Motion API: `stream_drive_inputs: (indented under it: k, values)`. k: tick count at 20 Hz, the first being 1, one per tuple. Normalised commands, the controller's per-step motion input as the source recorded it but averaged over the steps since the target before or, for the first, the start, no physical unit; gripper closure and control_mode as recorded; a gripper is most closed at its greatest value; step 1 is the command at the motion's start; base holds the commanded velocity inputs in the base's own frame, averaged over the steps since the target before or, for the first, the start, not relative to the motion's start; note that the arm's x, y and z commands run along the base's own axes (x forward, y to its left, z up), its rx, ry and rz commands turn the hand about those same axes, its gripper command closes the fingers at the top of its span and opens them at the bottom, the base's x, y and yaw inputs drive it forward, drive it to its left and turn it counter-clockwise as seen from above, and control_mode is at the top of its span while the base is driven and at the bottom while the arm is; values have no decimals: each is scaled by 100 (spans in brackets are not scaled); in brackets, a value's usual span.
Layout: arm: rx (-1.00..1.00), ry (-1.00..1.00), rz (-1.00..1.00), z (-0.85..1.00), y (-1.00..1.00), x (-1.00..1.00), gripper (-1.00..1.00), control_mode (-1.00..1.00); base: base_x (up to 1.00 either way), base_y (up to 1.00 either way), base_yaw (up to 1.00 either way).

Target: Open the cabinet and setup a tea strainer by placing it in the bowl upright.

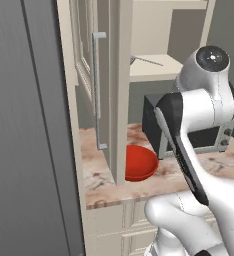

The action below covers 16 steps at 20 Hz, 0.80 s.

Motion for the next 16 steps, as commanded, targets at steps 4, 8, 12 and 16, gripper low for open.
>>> stream_drive_inputs:
  k: [4,8,12,16]
  values:
    - [-9,0,5,35,0,62,-100,-100,0,0,0]
    - [0,3,6,37,5,79,-100,-100,0,0,0]
    - [0,0,0,34,0,52,-100,-100,0,0,0]
    - [0,-8,0,3,4,47,-100,-100,0,0,0]
